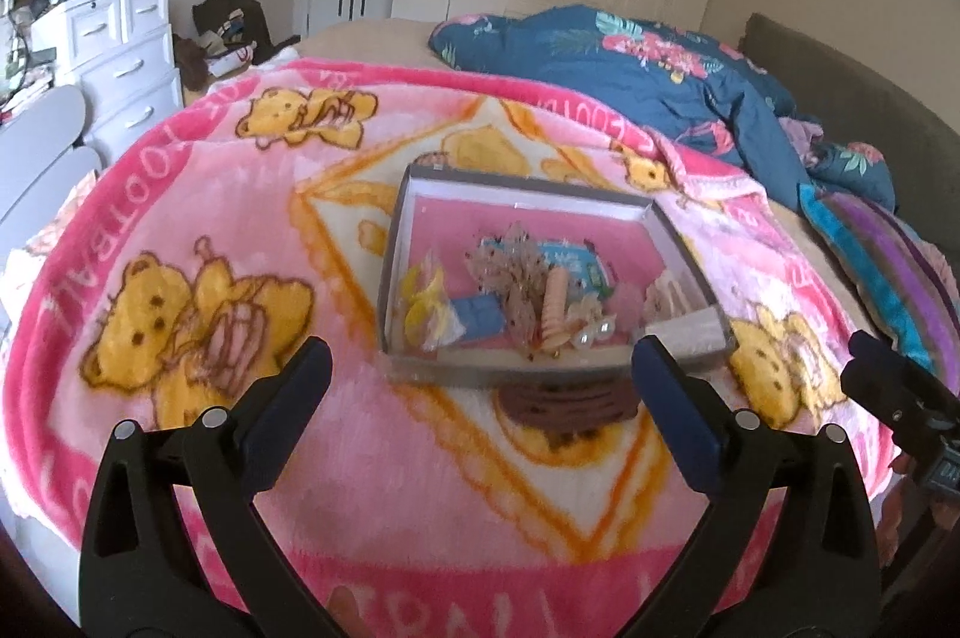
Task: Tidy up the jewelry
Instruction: 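Withdraw both tools from the box toward the brown claw clip, then grasp the brown claw clip with the left tool while the right tool grasps the clear plastic packet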
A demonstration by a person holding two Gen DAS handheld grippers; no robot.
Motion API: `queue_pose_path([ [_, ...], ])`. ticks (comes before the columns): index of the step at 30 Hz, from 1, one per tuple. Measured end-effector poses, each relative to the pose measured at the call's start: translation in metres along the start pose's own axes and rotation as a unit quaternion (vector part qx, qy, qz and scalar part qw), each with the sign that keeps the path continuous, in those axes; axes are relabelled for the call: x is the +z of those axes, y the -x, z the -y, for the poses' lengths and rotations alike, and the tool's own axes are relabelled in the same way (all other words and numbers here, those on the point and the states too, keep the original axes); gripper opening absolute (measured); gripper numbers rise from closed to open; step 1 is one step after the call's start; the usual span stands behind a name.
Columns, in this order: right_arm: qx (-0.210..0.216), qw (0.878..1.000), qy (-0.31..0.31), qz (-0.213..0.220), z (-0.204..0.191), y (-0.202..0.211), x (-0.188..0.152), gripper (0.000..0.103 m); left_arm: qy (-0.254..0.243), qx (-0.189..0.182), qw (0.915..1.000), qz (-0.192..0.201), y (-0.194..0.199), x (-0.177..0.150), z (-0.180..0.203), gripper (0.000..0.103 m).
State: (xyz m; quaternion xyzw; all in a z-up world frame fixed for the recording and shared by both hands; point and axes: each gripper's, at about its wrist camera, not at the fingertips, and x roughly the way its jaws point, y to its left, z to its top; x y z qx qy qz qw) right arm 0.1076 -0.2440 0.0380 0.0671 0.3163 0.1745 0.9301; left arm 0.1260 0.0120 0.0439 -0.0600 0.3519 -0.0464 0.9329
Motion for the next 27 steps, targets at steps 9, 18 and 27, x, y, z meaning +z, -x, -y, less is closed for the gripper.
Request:
queue_pose_path([
  [9, -0.007, 0.999, -0.032, -0.041, 0.021, -0.011, -0.028, 0.092, 0.001, -0.002, 0.9988, -0.049, -0.022, -0.027, 0.001, 0.094],
  [18, 0.001, 0.992, -0.086, -0.094, 0.05, -0.047, -0.053, 0.092, 0.019, -0.034, 0.9934, -0.108, -0.056, -0.047, 0.008, 0.094],
  [27, 0.042, 0.974, -0.184, -0.127, 0.075, -0.096, -0.061, 0.078, 0.054, -0.068, 0.9862, -0.141, -0.083, -0.052, 0.009, 0.094],
])
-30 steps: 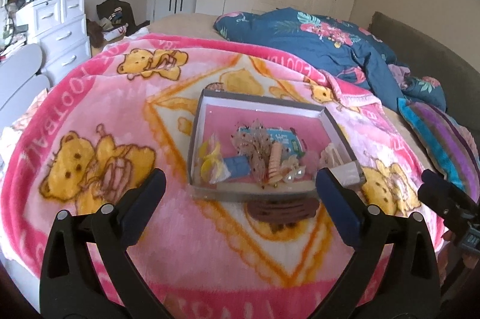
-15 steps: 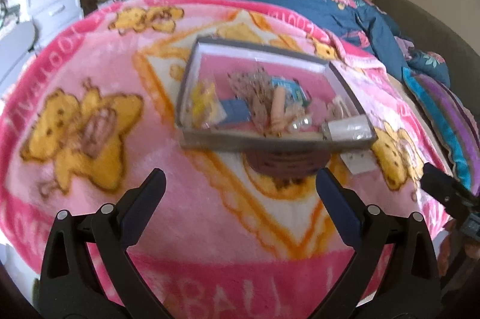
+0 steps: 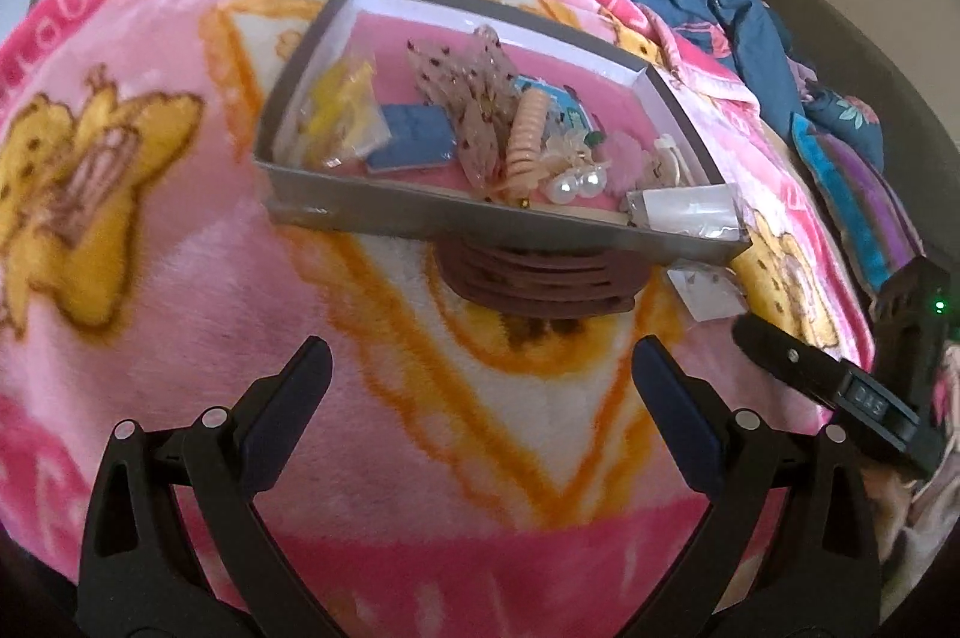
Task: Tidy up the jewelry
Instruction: 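Grasp the brown claw clip with the left tool while the right tool grasps the clear plastic packet, then lower the brown claw clip into the box with the left tool while the right tool releases the packet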
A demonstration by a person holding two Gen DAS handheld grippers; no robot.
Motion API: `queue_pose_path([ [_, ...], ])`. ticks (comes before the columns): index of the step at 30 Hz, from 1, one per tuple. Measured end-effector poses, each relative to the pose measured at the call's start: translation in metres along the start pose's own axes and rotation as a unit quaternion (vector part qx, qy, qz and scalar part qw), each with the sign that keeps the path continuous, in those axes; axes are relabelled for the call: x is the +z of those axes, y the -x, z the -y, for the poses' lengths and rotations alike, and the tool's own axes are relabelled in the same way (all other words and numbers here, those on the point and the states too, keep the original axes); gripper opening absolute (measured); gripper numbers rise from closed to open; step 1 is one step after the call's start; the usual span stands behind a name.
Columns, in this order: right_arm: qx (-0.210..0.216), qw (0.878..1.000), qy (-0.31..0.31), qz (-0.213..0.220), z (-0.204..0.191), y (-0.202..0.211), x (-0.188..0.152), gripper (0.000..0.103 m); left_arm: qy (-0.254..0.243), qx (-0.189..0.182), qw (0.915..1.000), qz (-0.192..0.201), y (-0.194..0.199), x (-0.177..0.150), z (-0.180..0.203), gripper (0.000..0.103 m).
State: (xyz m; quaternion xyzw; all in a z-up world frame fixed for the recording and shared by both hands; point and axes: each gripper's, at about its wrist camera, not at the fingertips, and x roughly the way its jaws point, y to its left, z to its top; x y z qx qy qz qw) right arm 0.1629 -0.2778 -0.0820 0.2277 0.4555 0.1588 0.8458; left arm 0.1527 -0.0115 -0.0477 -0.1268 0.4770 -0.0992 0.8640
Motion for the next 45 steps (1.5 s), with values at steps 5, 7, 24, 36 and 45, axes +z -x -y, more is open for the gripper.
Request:
queue_pose_path([
  [5, 0.009, 1.0, -0.016, 0.009, 0.001, -0.014, 0.014, 0.04, 0.033, -0.027, 0.999, -0.015, -0.019, 0.007, -0.002, 0.093],
  [7, 0.021, 1.0, -0.02, 0.005, 0.001, -0.017, 0.016, 0.027, 0.038, -0.023, 0.9989, -0.013, -0.023, 0.01, -0.001, 0.089],
  [24, 0.018, 0.995, 0.086, 0.051, -0.028, 0.04, -0.009, 0.014, 0.016, -0.044, 0.9978, 0.045, 0.002, 0.017, 0.013, 0.002],
  [36, 0.02, 0.99, 0.107, 0.088, -0.046, 0.074, 0.0, 0.014, -0.004, -0.04, 0.9926, 0.114, 0.071, 0.02, 0.007, 0.001],
  [45, 0.036, 0.985, 0.131, 0.105, -0.077, 0.076, 0.016, 0.014, -0.021, -0.025, 0.9855, 0.166, 0.112, 0.049, 0.006, 0.001],
])
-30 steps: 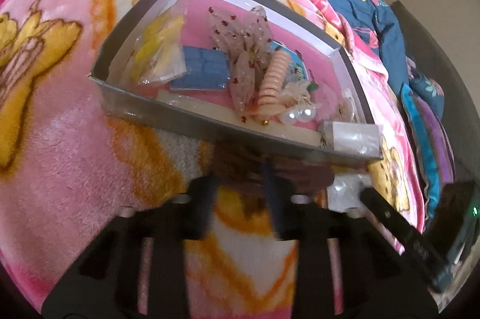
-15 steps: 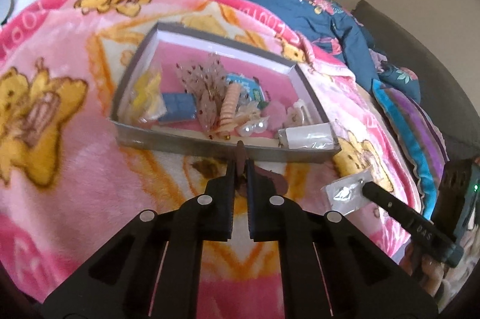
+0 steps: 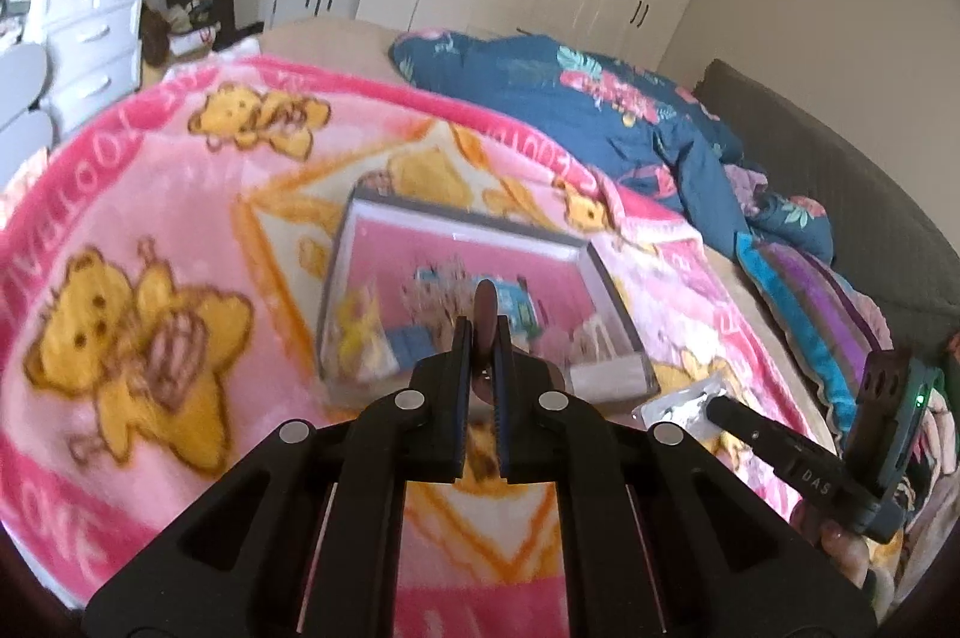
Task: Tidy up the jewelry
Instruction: 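Lower the brown claw clip into the box with the left tool while the right tool releases the packet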
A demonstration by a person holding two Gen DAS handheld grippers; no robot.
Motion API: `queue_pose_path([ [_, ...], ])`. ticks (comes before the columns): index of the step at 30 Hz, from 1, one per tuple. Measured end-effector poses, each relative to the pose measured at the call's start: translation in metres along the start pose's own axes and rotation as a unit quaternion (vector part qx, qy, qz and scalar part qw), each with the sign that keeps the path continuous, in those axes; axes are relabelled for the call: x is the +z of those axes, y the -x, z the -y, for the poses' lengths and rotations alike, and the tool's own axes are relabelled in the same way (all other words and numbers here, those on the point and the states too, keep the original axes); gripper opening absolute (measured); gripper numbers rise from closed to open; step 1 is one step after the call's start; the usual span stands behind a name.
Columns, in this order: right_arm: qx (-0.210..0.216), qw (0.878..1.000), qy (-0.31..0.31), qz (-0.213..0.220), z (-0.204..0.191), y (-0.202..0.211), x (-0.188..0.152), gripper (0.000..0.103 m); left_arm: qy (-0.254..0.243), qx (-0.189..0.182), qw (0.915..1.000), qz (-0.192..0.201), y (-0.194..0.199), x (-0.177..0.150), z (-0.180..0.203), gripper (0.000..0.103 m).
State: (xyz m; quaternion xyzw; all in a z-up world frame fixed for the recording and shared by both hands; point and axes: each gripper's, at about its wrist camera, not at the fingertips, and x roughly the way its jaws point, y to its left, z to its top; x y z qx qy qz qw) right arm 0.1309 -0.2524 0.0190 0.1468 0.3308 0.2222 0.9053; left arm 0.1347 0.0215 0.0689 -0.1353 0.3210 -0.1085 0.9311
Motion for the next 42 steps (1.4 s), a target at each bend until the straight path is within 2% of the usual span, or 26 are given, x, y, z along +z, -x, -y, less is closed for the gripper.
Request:
queue_pose_path([
  [10, 0.013, 0.999, 0.027, 0.029, -0.025, -0.01, 0.037, 0.014, -0.001, 0.004, 0.9998, 0.02, -0.005, 0.031, -0.004, 0.001],
  [21, -0.01, 0.999, 0.031, 0.042, -0.017, -0.035, 0.07, 0.014, 0.018, -0.002, 0.9997, 0.013, -0.043, 0.044, -0.012, 0.001],
  [29, -0.032, 0.999, 0.022, 0.03, -0.001, -0.056, 0.071, 0.014, 0.034, -0.015, 0.9993, -0.001, -0.071, 0.04, -0.019, 0.001],
  [42, -0.055, 0.998, 0.008, 0.009, 0.019, -0.078, 0.063, 0.014, 0.048, -0.005, 0.9983, -0.034, -0.108, 0.022, -0.033, 0.001],
])
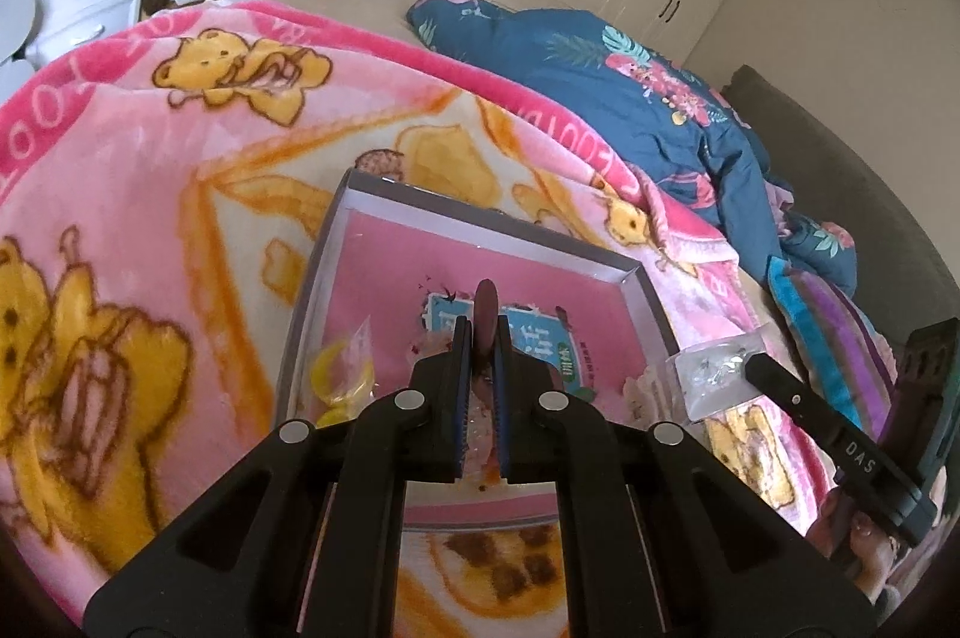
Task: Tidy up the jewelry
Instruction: 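Lower the brown claw clip into the box with the left tool while the right tool releases the packet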
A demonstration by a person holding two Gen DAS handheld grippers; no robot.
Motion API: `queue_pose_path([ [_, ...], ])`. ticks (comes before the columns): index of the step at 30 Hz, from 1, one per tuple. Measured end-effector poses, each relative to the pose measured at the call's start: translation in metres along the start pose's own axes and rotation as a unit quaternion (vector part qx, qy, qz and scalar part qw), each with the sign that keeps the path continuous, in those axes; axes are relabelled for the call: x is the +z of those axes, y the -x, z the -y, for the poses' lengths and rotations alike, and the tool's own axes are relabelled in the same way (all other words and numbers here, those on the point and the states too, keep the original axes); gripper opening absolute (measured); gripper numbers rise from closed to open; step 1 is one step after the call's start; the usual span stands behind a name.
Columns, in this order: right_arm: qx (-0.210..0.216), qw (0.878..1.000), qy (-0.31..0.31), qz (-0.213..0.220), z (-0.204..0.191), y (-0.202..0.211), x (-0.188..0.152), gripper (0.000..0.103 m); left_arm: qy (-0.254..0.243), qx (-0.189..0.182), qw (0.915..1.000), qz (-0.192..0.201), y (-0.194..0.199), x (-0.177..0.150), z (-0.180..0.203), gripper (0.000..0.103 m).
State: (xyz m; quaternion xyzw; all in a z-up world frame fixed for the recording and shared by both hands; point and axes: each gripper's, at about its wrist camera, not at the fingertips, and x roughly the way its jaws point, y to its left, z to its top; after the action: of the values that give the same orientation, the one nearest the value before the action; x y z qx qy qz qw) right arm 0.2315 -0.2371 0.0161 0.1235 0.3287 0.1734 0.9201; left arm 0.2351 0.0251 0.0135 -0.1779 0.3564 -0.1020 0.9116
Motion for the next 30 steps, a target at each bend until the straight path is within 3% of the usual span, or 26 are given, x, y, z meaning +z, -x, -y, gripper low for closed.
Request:
queue_pose_path([
  [17, -0.007, 0.999, -0.002, -0.038, -0.002, -0.036, -0.011, 0.014, 0.034, 0.044, 0.9984, -0.011, -0.01, -0.001, -0.034, 0.002],
  [21, -0.013, 0.999, 0.003, -0.051, -0.004, -0.039, -0.013, 0.02, 0.025, 0.051, 0.9983, -0.012, -0.009, -0.004, -0.032, 0.003],
  [27, -0.022, 0.999, 0.007, -0.032, -0.003, -0.018, -0.015, 0.043, 0.02, 0.053, 0.9983, -0.013, -0.009, -0.005, -0.03, 0.003],
  [30, -0.02, 0.999, 0.009, -0.027, -0.002, -0.006, -0.017, 0.044, 0.017, 0.056, 0.9982, -0.015, -0.01, -0.005, -0.029, 0.003],
])
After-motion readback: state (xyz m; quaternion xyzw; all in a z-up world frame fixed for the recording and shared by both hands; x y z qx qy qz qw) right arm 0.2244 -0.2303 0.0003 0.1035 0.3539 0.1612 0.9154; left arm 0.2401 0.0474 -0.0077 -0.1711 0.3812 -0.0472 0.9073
